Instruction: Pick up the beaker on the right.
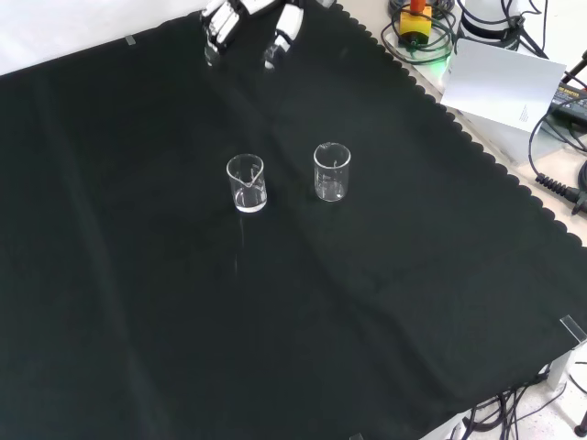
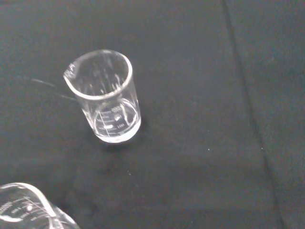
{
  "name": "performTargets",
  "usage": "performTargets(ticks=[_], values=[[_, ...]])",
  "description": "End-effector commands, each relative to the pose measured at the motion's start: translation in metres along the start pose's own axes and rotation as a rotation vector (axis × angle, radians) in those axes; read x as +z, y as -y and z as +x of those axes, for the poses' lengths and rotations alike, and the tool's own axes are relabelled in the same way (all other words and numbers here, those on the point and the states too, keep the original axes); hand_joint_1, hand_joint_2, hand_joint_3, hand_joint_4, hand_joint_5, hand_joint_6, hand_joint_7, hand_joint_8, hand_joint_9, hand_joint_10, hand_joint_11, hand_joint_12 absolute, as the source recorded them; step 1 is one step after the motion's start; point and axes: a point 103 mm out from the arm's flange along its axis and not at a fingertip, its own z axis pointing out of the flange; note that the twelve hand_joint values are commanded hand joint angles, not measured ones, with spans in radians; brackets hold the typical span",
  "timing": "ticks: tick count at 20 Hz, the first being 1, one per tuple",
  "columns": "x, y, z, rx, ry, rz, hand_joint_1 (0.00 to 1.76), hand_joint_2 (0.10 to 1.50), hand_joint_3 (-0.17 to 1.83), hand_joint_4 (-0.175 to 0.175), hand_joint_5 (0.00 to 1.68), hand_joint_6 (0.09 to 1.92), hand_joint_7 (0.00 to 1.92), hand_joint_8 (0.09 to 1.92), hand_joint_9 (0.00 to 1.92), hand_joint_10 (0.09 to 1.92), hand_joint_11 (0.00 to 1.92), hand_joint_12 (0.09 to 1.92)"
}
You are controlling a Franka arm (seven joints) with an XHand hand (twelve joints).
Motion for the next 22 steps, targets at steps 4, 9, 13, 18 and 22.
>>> performTargets(ticks=[4,9,13,18,22], values=[[0.065,-0.094,0.010,-0.178,-0.292,-0.039,0.66,0.91,0.17,-0.021,0.46,0.09,0.39,0.64,0.40,0.64,0.07,1.39],[0.085,-0.097,0.010,-0.185,-0.298,-0.015,0.72,0.73,0.40,-0.017,0.46,0.09,0.34,0.65,0.40,0.61,0.04,1.40],[0.097,-0.098,0.009,-0.184,-0.291,-0.019,0.73,0.67,0.48,-0.016,0.46,0.09,0.34,0.66,0.40,0.61,0.03,1.41],[0.106,-0.101,0.011,-0.216,-0.350,-0.024,0.74,0.66,0.50,-0.017,0.45,0.09,0.31,0.65,0.38,0.60,0.02,1.40],[0.121,-0.106,0.013,-0.261,-0.365,0.007,0.73,0.64,0.51,-0.017,0.42,0.09,0.23,0.63,0.33,0.59,0.00,1.38]])
